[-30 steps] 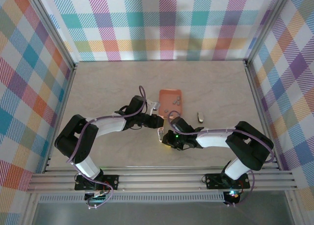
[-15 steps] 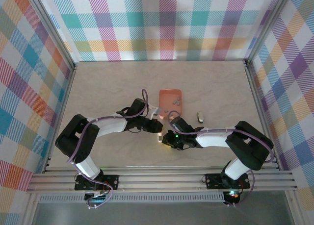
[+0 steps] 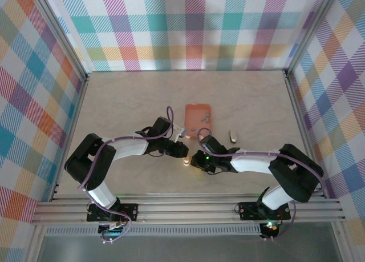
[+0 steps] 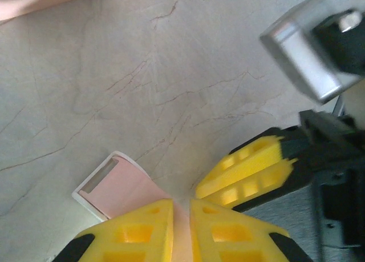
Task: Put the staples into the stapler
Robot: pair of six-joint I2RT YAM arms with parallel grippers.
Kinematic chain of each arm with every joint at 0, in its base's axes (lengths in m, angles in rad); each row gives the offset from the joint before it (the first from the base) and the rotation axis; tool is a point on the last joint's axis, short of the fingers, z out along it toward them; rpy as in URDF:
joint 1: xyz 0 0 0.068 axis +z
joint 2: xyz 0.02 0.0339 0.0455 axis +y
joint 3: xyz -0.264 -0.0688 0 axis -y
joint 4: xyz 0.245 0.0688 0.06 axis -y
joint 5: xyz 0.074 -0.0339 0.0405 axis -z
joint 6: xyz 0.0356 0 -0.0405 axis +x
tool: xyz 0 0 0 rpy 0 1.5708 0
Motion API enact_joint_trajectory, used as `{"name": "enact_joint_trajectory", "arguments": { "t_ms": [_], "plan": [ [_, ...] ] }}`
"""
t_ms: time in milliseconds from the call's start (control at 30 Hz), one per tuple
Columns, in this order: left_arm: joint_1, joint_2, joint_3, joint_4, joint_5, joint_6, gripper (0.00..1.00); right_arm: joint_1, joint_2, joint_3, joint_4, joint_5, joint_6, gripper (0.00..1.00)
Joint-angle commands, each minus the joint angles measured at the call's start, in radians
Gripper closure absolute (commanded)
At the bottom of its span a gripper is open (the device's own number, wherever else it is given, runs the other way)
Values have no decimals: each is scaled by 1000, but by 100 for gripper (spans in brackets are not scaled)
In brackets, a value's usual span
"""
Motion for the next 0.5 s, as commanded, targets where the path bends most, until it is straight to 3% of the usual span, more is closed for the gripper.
{"name": "enact_joint_trajectory", "arguments": {
  "t_ms": [0, 333, 467],
  "plan": [
    [-21, 24, -38, -54, -41, 24, 84, -5, -76, -19, -57, 44, -36, 76],
    [-31, 44, -63, -49, -79, 35, 86, -14, -94, -77, 141, -16, 34, 73],
    [-38, 59, -79, -70, -123, 59, 87, -15, -72, -69, 137, -28, 38, 73]
  ]
}}
